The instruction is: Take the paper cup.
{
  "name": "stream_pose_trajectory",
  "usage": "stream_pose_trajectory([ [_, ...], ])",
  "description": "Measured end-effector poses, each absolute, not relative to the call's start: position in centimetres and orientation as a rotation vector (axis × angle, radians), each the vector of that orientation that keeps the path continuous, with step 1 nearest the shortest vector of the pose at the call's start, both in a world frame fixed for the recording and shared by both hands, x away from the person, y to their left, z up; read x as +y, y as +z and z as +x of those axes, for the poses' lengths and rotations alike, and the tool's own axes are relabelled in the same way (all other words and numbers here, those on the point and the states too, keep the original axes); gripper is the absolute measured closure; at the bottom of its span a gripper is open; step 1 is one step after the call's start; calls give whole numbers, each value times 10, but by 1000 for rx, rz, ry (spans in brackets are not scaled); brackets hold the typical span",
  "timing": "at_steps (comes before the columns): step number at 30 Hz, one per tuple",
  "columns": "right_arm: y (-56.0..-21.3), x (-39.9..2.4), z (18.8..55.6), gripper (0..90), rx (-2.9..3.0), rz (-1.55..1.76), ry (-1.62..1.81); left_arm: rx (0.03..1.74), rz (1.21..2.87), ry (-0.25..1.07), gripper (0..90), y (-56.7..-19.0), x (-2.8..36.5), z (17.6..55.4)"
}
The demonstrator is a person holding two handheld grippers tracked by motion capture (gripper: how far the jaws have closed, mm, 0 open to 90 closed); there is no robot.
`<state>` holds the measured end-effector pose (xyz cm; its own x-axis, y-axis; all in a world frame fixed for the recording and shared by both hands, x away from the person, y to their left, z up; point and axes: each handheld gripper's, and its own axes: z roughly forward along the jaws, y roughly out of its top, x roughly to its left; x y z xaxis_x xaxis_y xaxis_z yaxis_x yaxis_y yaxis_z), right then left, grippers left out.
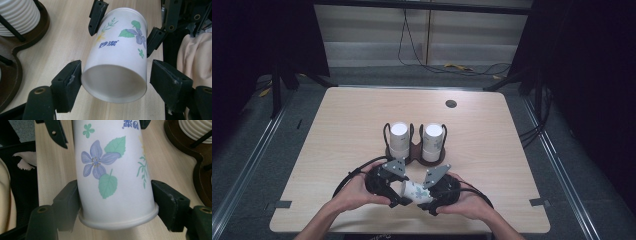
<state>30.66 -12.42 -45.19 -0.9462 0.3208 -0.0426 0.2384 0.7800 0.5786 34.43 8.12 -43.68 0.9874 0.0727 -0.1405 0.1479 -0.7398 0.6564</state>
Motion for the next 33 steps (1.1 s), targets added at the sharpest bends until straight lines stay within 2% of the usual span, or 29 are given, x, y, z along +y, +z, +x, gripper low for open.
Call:
stream_pose_trajectory([
  [5, -453, -121, 306, 274, 2838, 444, 882, 127, 2432, -112, 282, -436, 76, 341],
  [8, -455, -119, 305, 274, 2847, 416, 867, 138, 2440, -127, 325, -437, 78, 341],
  [25, -455, -115, 304, 274, 2832, 383, 848, 166, 2483, -155, 304, -444, 71, 341],
  [31, -456, -114, 303, 269, 2838, 373, 837, 145, 2502, -152, 327, -444, 71, 341],
  [33, -456, -114, 303, 234, 2832, 392, 836, 155, 2489, -159, 348, -444, 72, 341],
])
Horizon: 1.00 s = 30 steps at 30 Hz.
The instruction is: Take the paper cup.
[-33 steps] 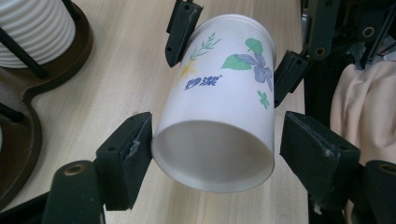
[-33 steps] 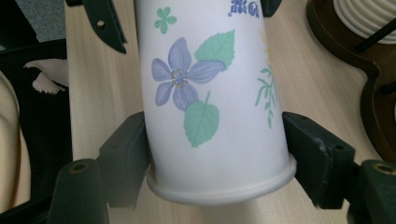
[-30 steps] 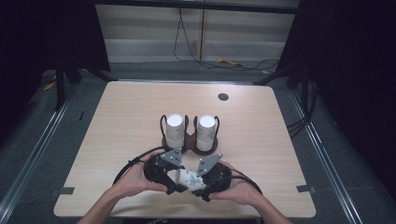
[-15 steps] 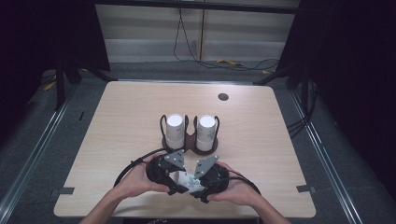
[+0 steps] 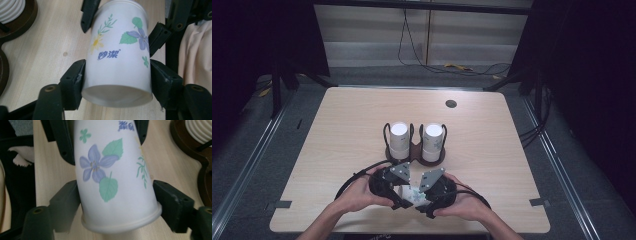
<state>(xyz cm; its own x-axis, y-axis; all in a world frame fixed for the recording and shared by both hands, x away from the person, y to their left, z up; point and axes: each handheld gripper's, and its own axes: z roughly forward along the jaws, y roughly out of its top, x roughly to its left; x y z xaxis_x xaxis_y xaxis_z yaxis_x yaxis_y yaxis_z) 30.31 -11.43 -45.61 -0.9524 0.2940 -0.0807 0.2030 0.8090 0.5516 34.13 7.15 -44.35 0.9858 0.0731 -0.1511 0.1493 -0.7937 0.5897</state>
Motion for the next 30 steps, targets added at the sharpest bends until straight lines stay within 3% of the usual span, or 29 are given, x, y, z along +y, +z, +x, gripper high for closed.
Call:
stream_pose_trajectory([
  [13, -455, -132, 311, 154, 2821, 461, 1005, 157, 2447, -164, 356, -442, 74, 342],
  [30, -453, -151, 311, 140, 2771, 552, 1113, 221, 2332, -158, 356, -442, 83, 347],
])
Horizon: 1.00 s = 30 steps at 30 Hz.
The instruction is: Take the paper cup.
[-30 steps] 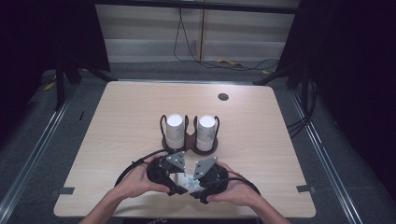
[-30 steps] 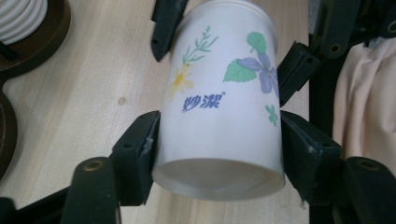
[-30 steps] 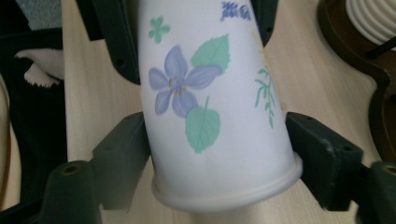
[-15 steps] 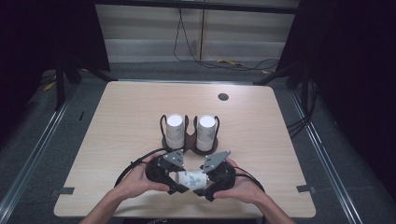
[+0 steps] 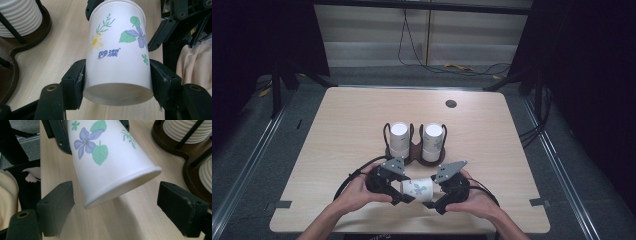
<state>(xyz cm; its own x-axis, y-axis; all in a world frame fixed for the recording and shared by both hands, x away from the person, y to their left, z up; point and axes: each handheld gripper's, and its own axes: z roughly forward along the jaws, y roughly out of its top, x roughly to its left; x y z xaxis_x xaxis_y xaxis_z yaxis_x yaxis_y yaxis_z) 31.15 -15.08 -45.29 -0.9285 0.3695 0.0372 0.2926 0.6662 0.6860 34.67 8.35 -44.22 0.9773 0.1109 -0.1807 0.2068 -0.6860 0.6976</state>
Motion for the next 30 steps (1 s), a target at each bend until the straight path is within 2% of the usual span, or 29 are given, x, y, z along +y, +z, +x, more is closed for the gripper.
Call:
stream_pose_trajectory([
  [30, -447, -174, 315, 159, 2644, 660, 1308, 289, 2145, -140, 352, -445, 96, 353],
])
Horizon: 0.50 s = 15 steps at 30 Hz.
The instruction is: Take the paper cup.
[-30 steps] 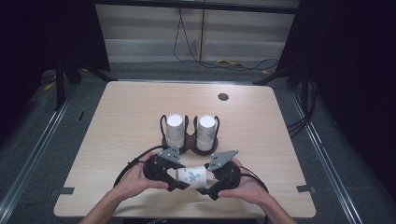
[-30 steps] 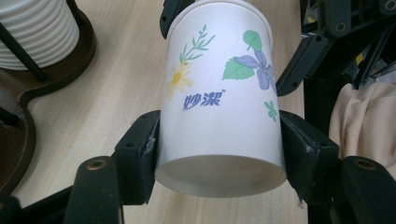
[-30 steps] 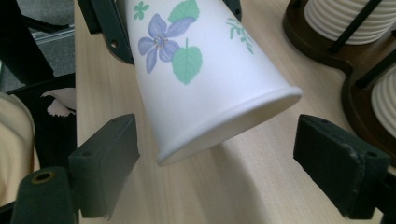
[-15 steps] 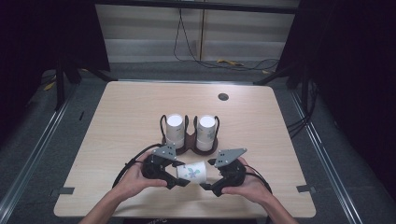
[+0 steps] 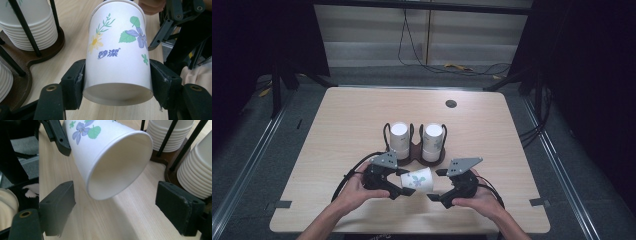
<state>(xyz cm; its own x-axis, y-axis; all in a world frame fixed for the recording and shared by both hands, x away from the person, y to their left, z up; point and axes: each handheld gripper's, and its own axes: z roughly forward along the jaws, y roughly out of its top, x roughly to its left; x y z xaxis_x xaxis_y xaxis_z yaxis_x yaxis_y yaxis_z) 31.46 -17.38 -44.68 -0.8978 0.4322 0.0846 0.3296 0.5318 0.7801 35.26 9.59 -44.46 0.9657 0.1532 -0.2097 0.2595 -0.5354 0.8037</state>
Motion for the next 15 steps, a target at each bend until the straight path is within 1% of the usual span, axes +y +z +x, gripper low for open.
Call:
stream_pose_trajectory([
  [6, -443, -178, 316, 151, 2607, 675, 1360, 308, 2084, -123, 352, -448, 98, 352],
  [15, -437, -187, 317, 138, 2551, 722, 1554, 317, 2019, -132, 349, -450, 100, 350],
])
